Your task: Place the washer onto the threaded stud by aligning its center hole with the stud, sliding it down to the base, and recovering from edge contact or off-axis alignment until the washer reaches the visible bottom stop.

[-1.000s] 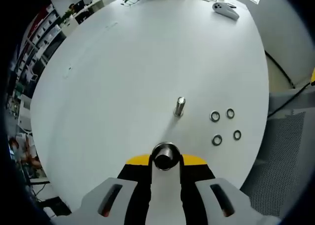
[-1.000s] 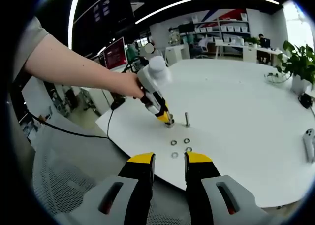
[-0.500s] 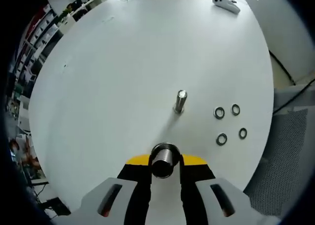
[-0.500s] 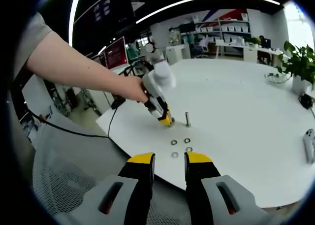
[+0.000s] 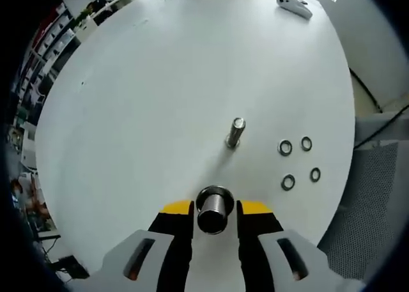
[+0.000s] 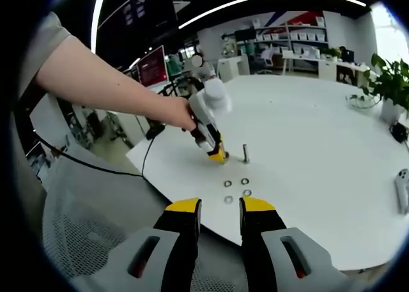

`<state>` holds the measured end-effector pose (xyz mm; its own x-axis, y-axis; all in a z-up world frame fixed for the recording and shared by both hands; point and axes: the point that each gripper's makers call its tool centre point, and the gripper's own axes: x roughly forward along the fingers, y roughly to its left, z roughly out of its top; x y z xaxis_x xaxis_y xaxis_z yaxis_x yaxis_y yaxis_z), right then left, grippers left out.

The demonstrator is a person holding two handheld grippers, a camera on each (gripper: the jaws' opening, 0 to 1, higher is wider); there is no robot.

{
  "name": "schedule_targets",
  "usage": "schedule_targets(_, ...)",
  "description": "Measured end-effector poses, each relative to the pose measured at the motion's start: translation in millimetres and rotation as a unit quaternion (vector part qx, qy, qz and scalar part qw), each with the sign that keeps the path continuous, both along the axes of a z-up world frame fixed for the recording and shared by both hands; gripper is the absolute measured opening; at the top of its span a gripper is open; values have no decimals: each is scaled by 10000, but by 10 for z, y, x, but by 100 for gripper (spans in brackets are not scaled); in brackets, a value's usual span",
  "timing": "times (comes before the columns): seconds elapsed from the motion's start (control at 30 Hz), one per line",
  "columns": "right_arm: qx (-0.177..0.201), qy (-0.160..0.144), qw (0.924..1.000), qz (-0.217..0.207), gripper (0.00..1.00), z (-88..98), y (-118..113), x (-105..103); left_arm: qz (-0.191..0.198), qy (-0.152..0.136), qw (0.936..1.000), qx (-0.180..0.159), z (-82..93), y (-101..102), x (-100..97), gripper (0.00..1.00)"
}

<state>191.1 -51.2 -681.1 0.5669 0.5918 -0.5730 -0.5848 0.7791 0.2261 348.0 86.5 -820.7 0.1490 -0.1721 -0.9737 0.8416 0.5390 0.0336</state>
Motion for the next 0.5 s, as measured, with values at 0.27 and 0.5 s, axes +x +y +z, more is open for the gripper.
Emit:
schedule_targets(0.27, -3, 16, 10000, 58, 26, -4, 18, -14, 302, -228, 9992, -104, 120, 14, 46, 30)
schedule_targets(0.5, -17, 30, 9999, 106, 26, -7, 36, -28, 627, -458, 9966, -275, 299, 184, 14, 32)
